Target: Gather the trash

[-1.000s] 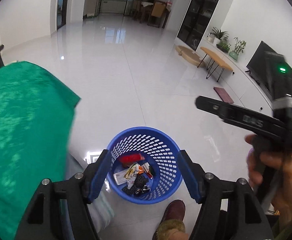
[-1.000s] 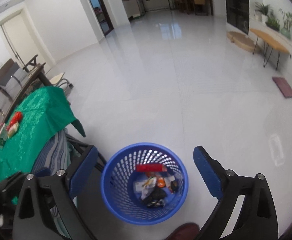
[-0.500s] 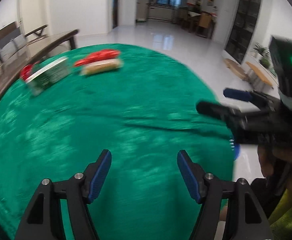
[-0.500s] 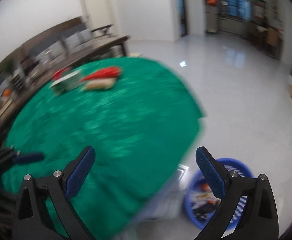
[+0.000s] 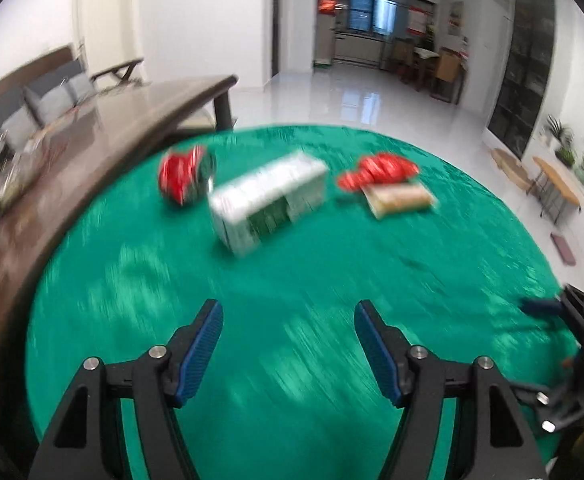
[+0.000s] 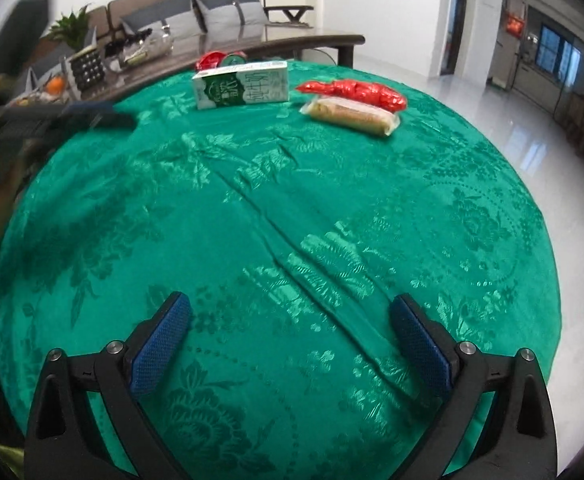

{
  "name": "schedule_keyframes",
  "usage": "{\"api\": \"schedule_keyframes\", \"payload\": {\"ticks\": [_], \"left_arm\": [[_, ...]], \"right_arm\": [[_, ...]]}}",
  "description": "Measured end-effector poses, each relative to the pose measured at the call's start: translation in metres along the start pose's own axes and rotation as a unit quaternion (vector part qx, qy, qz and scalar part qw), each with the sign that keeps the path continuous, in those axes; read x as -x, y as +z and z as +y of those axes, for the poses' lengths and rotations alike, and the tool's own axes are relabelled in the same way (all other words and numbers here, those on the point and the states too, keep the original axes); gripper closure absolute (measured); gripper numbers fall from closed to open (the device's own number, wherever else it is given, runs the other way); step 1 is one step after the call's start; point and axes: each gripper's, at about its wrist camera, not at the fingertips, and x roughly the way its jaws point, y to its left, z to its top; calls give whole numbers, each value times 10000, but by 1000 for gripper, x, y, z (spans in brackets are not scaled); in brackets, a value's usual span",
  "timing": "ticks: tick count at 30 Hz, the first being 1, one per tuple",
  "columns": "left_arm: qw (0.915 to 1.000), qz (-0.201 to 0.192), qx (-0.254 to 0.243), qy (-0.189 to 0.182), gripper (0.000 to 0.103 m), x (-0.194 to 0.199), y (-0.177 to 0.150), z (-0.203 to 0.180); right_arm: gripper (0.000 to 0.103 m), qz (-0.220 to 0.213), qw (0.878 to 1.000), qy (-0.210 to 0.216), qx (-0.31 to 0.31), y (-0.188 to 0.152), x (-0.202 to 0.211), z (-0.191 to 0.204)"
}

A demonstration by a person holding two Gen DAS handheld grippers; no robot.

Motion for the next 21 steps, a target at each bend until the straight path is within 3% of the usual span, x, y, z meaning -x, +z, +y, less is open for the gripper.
{"api": "schedule_keyframes", "payload": {"ticks": [3, 8, 15, 18, 21], "left_arm": [[9988, -13, -496, 12, 30, -21, 31, 11], [9900, 300, -1375, -10, 30, -66, 68, 16], [9831, 836, -1584, -376, 30, -115, 77, 21], [9841, 838, -1460, -563, 31, -117, 72, 20], [9878, 701, -1160, -760, 63, -107, 67, 21]], "right_arm": [[2, 21, 9999, 106, -87, 1, -2, 0], [2, -42, 9996, 206, -202, 1, 0, -2], [0, -35, 9994, 261, -233, 3, -2, -2], [0, -12, 9995, 227, -199, 3, -3, -1], [0, 2, 9997, 195, -168, 3, -4, 1]]}}
